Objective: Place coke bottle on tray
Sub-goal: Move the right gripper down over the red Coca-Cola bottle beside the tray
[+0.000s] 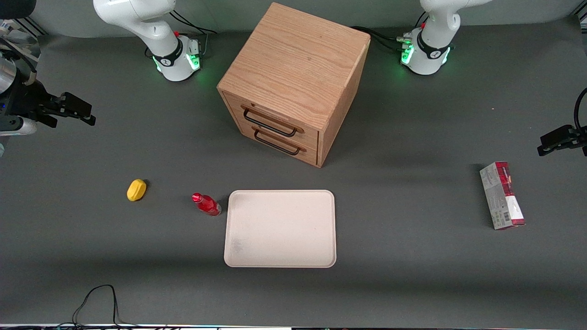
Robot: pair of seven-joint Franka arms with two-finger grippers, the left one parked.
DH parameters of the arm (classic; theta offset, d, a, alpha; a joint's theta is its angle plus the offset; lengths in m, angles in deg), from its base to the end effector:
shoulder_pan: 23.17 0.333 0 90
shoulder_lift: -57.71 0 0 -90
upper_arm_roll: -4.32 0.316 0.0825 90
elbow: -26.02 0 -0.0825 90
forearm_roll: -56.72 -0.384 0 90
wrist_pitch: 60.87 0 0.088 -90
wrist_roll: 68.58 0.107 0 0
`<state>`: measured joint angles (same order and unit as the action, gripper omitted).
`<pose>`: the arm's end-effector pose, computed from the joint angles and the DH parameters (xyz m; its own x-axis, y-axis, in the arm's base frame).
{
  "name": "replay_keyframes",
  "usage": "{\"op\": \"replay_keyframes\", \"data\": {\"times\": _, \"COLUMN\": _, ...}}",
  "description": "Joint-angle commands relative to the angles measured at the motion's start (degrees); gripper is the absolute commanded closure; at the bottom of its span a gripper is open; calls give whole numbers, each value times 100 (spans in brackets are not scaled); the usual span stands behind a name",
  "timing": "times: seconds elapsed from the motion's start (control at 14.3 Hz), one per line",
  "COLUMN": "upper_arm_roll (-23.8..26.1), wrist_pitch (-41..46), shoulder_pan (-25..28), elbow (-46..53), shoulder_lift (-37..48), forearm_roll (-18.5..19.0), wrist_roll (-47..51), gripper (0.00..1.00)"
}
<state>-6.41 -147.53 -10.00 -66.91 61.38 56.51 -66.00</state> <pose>0.5280 0.0196 0.6296 0.9989 -0.0013 -0.0471 -0.0020 -0.9999 -0.0135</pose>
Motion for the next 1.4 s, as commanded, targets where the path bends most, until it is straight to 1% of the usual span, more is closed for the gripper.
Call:
{"op": "replay_keyframes", "data": {"times": 0.0, "upper_arm_roll": -60, "wrist_pitch": -18, "shoulder_pan": 53, "elbow": -23, "shoulder_lift": 54, "forearm_roll": -84, "wrist_roll": 24, "gripper": 0}}
{"op": "replay_keyframes", "data": {"times": 0.21, "upper_arm_roll": -16, "wrist_pitch": -123, "shoulder_pan": 36, "elbow": -58, "shoulder_lift": 11, "forearm_roll": -128, "wrist_roll": 94, "gripper": 0}}
{"op": "replay_keyframes", "data": {"times": 0.42, "upper_arm_roll": 282, "wrist_pitch": -570, "shoulder_pan": 18, "elbow": -94, "shoulder_lift": -322, "forearm_roll": -277, "wrist_roll": 147, "gripper": 0}}
{"op": "replay_keyframes", "data": {"times": 0.56, "upper_arm_roll": 554, "wrist_pitch": -886, "shoulder_pan": -17, "elbow": 177, "shoulder_lift": -813, "forearm_roll": -269, "wrist_roll": 156, "gripper": 0}}
{"op": "replay_keyframes", "data": {"times": 0.63, "upper_arm_roll": 686, "wrist_pitch": -975, "shoulder_pan": -26, "elbow": 527, "shoulder_lift": -1181, "forearm_roll": -269, "wrist_roll": 217, "gripper": 0}}
{"op": "replay_keyframes", "data": {"times": 0.77, "upper_arm_roll": 967, "wrist_pitch": -1072, "shoulder_pan": -26, "elbow": 1265, "shoulder_lift": -1989, "forearm_roll": -269, "wrist_roll": 646, "gripper": 0}}
{"op": "replay_keyframes", "data": {"times": 0.91, "upper_arm_roll": 1283, "wrist_pitch": -1431, "shoulder_pan": -26, "elbow": 1689, "shoulder_lift": -2676, "forearm_roll": -252, "wrist_roll": 1015, "gripper": 0}}
{"op": "replay_keyframes", "data": {"times": 1.05, "upper_arm_roll": 1512, "wrist_pitch": -1958, "shoulder_pan": -17, "elbow": 1682, "shoulder_lift": -3125, "forearm_roll": -225, "wrist_roll": 1140, "gripper": 0}}
{"op": "replay_keyframes", "data": {"times": 1.26, "upper_arm_roll": 1557, "wrist_pitch": -2451, "shoulder_pan": -8, "elbow": 1525, "shoulder_lift": -3557, "forearm_roll": -190, "wrist_roll": 1167, "gripper": 1}}
{"op": "replay_keyframes", "data": {"times": 1.33, "upper_arm_roll": 1557, "wrist_pitch": -2505, "shoulder_pan": 35, "elbow": 1323, "shoulder_lift": -3558, "forearm_roll": -16, "wrist_roll": 1193, "gripper": 1}}
